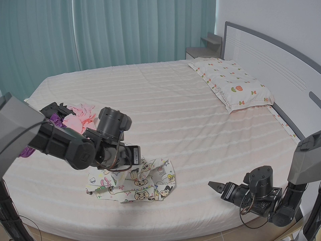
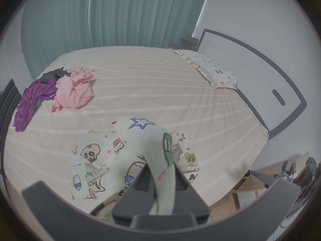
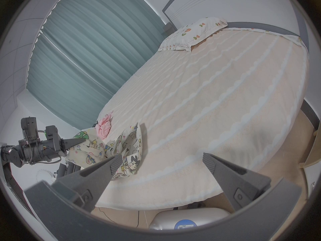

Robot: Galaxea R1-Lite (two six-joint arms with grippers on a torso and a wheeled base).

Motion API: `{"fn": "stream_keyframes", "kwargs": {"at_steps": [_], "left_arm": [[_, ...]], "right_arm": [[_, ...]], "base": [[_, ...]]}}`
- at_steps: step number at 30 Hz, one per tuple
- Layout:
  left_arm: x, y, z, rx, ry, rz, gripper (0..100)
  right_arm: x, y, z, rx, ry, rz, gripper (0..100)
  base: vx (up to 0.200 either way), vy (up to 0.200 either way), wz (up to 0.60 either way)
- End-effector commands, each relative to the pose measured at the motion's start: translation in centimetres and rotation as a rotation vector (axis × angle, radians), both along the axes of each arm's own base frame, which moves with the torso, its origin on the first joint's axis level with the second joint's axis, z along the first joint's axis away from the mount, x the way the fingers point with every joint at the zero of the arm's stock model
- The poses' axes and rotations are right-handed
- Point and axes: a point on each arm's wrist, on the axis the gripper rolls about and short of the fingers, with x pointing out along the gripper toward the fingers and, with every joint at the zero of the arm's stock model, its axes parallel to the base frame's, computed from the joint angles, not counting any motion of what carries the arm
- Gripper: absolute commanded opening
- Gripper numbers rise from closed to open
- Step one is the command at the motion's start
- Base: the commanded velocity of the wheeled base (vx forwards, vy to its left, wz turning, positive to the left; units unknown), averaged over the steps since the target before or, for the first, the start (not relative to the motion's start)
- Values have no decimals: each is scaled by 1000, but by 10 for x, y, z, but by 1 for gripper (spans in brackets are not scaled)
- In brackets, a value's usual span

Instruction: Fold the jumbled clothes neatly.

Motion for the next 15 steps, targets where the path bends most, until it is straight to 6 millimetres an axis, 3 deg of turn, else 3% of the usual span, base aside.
{"fn": "stream_keyframes", "kwargs": {"at_steps": [1,4,10,11,15], "left_arm": [[5,-22,-25,14,48,-27,0],[4,-34,-30,-16,65,-19,0],[9,-39,-34,-30,69,-9,0],[12,-41,-35,-42,73,7,100],[17,-45,-30,-104,72,57,100]], "right_arm": [[0,0,0,-2,1,0,100],[0,0,0,-1,1,1,100],[0,0,0,-2,1,0,100],[0,0,0,-2,1,0,100],[0,0,-1,-2,2,1,100]], "base": [[0,0,0],[0,0,0],[0,0,0],[0,0,0],[0,0,0]]}}
